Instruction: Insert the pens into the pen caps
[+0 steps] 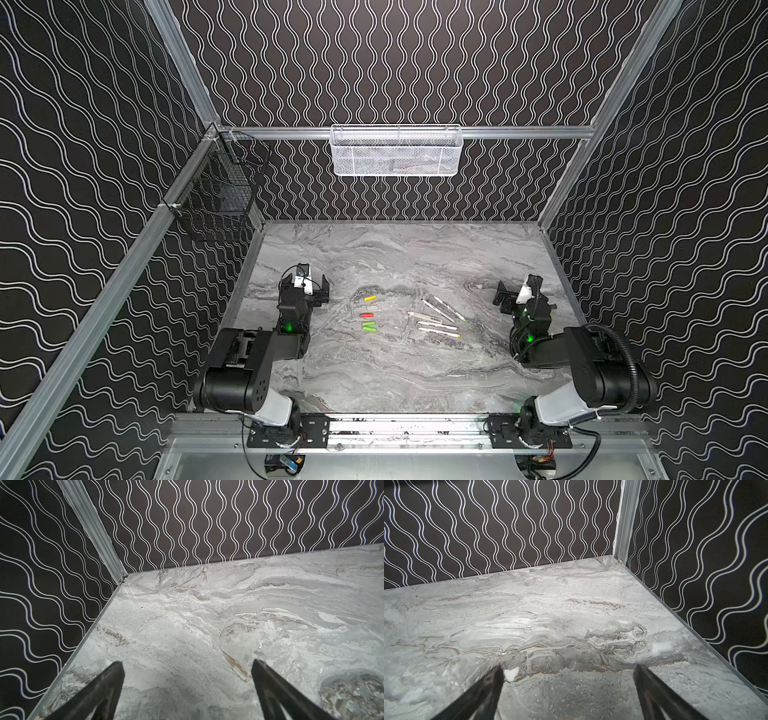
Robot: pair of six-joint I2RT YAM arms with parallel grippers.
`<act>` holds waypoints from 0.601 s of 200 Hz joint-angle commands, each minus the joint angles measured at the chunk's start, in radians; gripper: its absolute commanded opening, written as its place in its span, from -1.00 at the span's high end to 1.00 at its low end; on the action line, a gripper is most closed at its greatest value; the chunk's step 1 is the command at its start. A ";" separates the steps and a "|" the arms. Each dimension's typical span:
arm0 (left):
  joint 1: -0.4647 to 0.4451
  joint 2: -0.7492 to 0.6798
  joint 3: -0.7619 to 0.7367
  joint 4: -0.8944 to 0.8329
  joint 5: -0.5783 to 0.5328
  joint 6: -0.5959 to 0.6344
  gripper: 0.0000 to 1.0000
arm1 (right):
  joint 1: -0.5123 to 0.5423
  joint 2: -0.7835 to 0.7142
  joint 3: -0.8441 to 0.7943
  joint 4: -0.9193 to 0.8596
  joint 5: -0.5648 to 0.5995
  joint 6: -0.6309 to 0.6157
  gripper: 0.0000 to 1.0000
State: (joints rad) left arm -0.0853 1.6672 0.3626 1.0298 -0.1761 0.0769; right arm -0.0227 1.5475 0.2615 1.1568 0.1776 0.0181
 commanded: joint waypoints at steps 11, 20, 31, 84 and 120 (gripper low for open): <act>0.002 -0.003 0.005 0.014 0.007 -0.012 -0.97 | 0.000 -0.004 0.002 0.025 -0.003 0.003 -1.00; 0.002 -0.003 0.005 0.014 0.007 -0.011 -0.98 | 0.000 -0.004 0.002 0.025 -0.003 0.003 -1.00; 0.002 -0.003 0.005 0.013 0.007 -0.012 -0.98 | -0.001 -0.004 0.002 0.026 -0.003 0.003 -1.00; 0.002 -0.001 0.007 0.014 0.007 -0.012 -0.98 | 0.000 -0.004 0.000 0.031 -0.041 -0.017 -1.00; 0.002 -0.001 0.006 0.013 0.007 -0.012 -0.98 | 0.000 -0.004 0.002 0.024 -0.047 -0.013 -1.00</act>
State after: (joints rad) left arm -0.0853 1.6672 0.3626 1.0298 -0.1764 0.0769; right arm -0.0227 1.5475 0.2615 1.1568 0.1448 0.0105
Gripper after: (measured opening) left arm 0.991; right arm 0.998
